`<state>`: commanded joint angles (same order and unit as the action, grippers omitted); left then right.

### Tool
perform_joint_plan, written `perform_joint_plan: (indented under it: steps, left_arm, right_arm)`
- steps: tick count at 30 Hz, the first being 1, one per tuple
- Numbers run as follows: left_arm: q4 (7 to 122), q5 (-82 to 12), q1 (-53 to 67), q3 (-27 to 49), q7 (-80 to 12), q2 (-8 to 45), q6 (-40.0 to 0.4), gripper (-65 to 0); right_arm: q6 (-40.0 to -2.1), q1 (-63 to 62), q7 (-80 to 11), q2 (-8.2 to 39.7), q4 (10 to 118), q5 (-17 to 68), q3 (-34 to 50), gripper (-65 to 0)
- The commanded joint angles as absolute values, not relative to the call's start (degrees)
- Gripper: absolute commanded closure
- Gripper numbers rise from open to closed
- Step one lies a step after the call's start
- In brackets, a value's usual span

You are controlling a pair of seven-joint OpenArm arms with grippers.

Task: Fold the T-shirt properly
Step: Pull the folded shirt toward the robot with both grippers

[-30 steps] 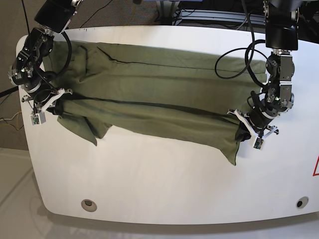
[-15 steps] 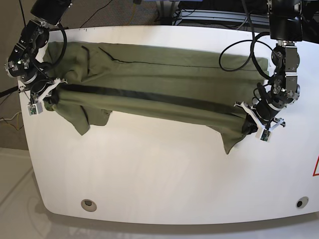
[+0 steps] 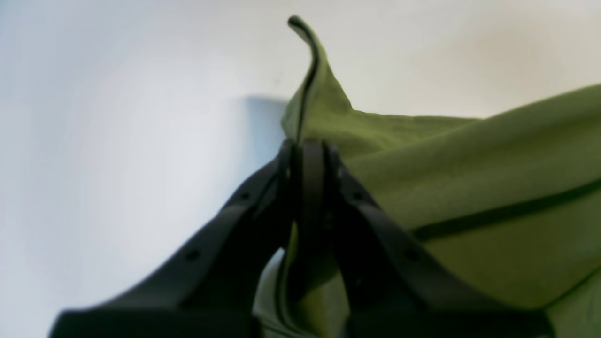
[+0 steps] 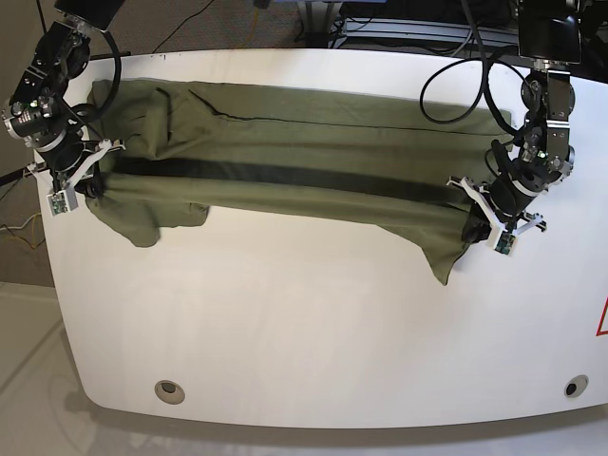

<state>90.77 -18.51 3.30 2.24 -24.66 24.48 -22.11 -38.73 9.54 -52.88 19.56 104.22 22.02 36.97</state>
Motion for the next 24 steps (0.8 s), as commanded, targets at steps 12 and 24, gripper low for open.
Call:
perform_joint_plan:
  steps: [12, 24]
  left_arm:
    - [91.56, -18.51, 8.13, 2.33, -24.66, 25.27, -22.02, 0.0]
    - [97.71, -12.35, 12.79, 4.35, -31.87, 24.75, -22.11, 0.0]
  right_arm:
    - [-38.73, 13.23, -55.96, 19.56, 104.04, 21.93, 36.88, -0.5]
    - [-33.54, 18.51, -55.96, 19.56, 103.78, 21.93, 36.62, -0.5]
